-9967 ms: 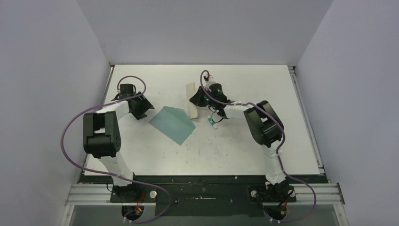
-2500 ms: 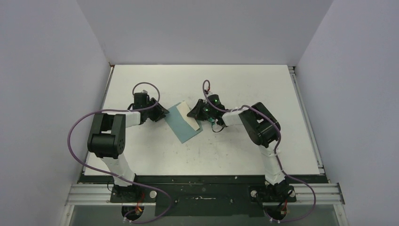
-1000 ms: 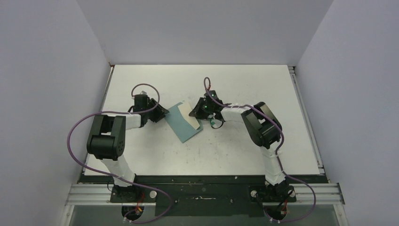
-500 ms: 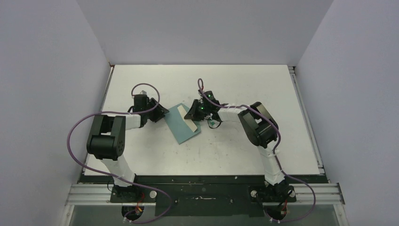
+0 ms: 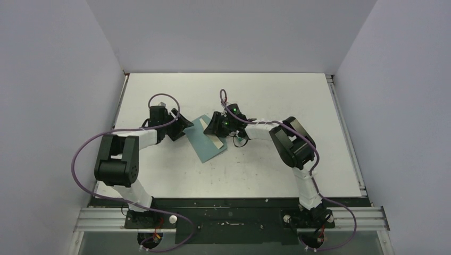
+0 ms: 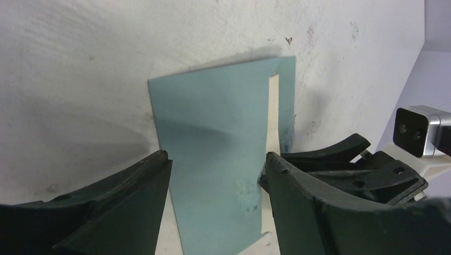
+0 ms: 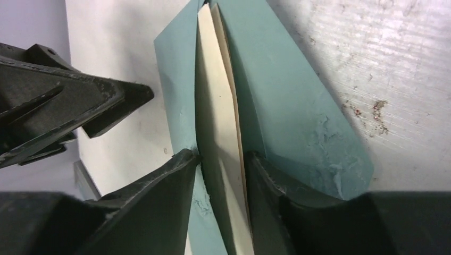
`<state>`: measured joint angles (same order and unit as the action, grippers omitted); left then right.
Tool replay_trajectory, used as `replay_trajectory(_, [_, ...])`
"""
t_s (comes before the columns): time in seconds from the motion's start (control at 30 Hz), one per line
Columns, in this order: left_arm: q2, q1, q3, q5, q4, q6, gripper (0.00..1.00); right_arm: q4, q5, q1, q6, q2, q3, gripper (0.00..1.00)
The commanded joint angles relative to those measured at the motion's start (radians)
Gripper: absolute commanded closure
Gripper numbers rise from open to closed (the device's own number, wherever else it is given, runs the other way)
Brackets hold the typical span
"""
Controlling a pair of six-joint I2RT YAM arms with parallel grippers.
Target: Place the letter into the envelope and seal it
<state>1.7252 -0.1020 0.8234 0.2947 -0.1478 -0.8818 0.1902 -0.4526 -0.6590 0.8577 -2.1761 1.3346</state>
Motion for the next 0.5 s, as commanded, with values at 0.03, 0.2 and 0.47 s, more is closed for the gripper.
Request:
replay_trajectory(0.03, [-0.131,0.002,0.055,0.026,0.199,0.005,0.33,-0.183,0.165,-0.026,-0.103,0.043,-0.028,0.47])
replay_trajectory(0.2, [-0.196,0.001,0.011,0.000,0.321,-0.002,0.29,-0.349,0.291,-0.064,-0.186,0.065,0.042,0.28])
replay_trajectory(0.47, [-0.205,-0.017,-0.122,0.067,0.221,-0.077,0.28,-0.550,0.513,-0.118,-0.290,0.067,0.139,0.19])
